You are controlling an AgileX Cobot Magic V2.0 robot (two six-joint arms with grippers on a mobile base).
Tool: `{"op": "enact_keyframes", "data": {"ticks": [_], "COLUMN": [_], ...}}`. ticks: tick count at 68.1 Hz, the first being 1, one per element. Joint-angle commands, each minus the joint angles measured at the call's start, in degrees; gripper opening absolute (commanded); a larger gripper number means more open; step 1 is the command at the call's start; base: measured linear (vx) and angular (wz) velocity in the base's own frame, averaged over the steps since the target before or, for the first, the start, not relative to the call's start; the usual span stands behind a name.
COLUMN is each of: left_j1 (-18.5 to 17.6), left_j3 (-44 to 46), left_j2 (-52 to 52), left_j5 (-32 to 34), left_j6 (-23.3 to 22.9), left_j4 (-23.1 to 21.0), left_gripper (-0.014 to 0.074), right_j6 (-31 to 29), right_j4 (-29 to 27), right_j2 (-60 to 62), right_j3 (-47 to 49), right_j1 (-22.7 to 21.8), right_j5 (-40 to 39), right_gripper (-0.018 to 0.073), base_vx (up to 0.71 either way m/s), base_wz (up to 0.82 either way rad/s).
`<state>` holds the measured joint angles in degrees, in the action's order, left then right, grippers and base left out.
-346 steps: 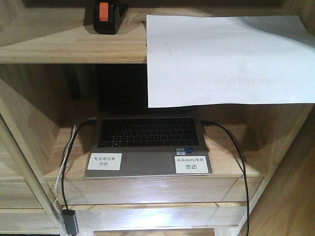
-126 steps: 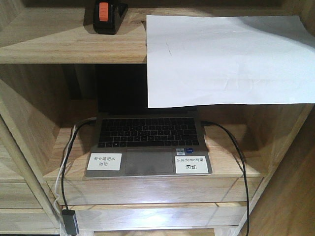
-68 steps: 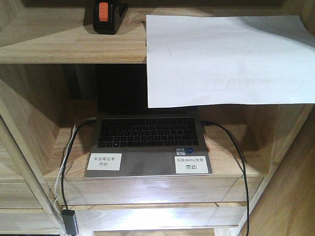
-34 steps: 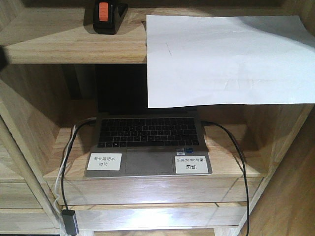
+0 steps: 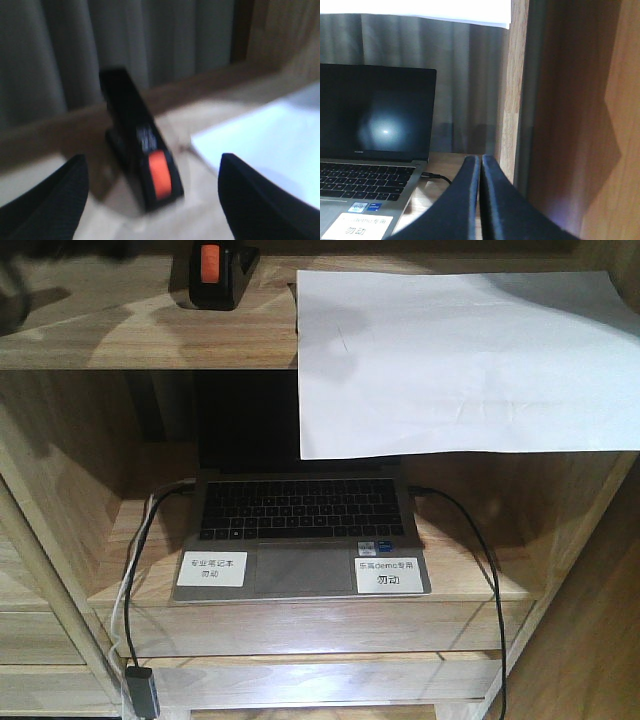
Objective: Grab stapler and paper to desk for stapling
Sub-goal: 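Close the left gripper on the black stapler and lift it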
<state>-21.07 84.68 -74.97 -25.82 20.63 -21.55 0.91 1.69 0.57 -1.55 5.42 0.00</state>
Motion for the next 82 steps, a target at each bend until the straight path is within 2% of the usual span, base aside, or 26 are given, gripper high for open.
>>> {"op": "enact_keyframes", "data": {"ticks": [1, 14, 28, 35, 48, 57, 82], "left_j1": [-0.5, -0.5, -0.5, -0.5, -0.5, -0.5, -0.5], "left_j3": [9.4, 25.4, 38.4, 42.1, 44.3, 44.3, 44.3], "left_j2": [-3.2, -13.0, -21.5, -24.3, -26.9, -28.0, -30.9], "left_j5": [-0.2, -9.3, -17.4, -20.1, -21.4, -21.3, -22.8], "left_j6": [-2.7, -6.4, -14.5, -15.3, -16.7, -19.1, -21.3], "left_j4": [-1.2, -0.4, 7.3, 8.2, 8.5, 10.8, 11.3], "left_gripper": [0.0528, 0.0528, 0.0528, 0.0528, 0.0528, 0.0528, 0.0528], "right_j6": [-0.6, -0.6, -0.6, -0.6, -0.6, -0.6, -0.6], "right_j4": [0.2, 0.2, 0.2, 0.2, 0.2, 0.2, 0.2], "right_j2": [0.6, 0.6, 0.6, 0.6, 0.6, 0.6, 0.6], "right_j3": [-1.4, -1.4, -1.4, -1.4, -1.4, -1.4, -1.4], "right_j1": [-0.5, -0.5, -0.5, -0.5, -0.5, -0.5, -0.5], "right_j5": [-4.5, -4.5, -4.5, -4.5, -4.5, -4.5, -4.5], "right_gripper": [-0.0009, -0.0009, -0.0009, -0.0009, -0.0009, -0.0009, -0.0009], "base_vx": [0.0, 0.0, 0.0, 0.0, 0.0, 0.0, 0.0], "base_wz": [0.0, 0.0, 0.0, 0.0, 0.0, 0.0, 0.0]}}
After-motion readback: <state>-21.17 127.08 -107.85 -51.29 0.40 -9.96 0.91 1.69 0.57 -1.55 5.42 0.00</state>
